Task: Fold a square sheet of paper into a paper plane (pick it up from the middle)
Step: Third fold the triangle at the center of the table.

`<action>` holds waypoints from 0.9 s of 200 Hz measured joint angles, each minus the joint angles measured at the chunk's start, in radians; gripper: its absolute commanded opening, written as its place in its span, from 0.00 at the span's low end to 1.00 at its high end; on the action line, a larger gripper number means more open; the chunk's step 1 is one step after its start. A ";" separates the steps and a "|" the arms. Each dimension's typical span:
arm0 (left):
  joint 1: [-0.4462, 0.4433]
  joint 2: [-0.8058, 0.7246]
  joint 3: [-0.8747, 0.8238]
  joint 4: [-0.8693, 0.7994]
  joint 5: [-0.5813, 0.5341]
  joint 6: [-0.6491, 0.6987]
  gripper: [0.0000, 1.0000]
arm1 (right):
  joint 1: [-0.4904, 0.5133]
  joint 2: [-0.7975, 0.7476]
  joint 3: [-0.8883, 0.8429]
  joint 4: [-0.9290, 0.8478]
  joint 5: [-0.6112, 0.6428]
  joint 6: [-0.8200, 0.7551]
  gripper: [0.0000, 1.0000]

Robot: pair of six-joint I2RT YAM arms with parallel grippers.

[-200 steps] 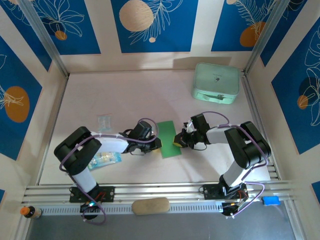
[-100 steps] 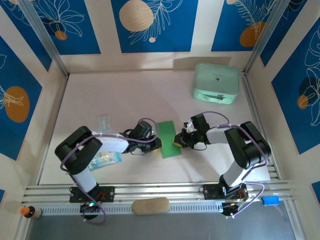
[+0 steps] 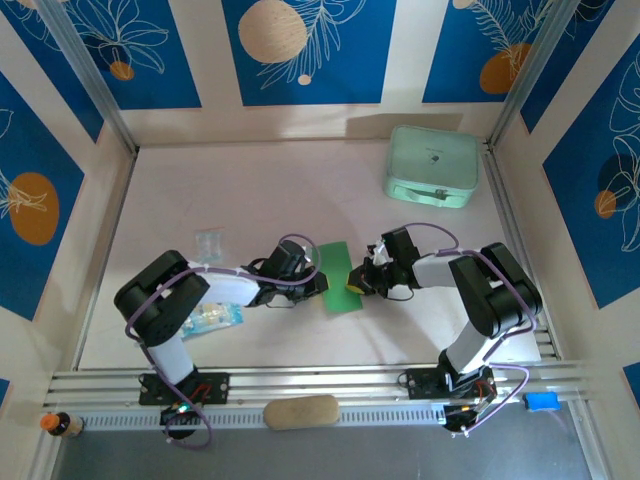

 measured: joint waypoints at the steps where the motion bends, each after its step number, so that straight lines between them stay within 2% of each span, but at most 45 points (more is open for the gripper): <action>1: 0.000 0.000 0.000 0.000 0.000 0.000 0.16 | 0.000 0.000 0.000 0.000 0.000 0.000 0.07; 24: 0.000 0.000 0.000 0.002 0.000 -0.003 0.13 | 0.000 0.000 0.000 0.000 0.000 0.000 0.07; 55: 0.000 0.000 0.000 -0.001 -0.002 -0.010 0.03 | 0.000 -0.011 -0.012 0.008 0.005 -0.003 0.09; 64: 0.000 -0.001 0.000 -0.001 -0.002 -0.012 0.00 | 0.000 -0.023 -0.021 0.010 0.006 -0.003 0.12; 83: 0.000 -0.011 -0.002 -0.007 -0.005 -0.015 0.00 | 0.000 -0.071 -0.056 0.006 0.010 -0.011 0.20; 119: 0.000 -0.055 -0.011 -0.016 -0.005 -0.018 0.00 | 0.006 -0.238 -0.094 -0.023 0.049 -0.036 0.42; 147: 0.000 -0.085 -0.027 -0.016 -0.004 -0.023 0.00 | 0.021 -0.365 -0.094 -0.042 0.087 -0.073 0.46; 180: 0.007 -0.099 -0.042 -0.020 -0.003 -0.026 0.00 | 0.053 -0.423 -0.094 -0.055 0.147 -0.112 0.52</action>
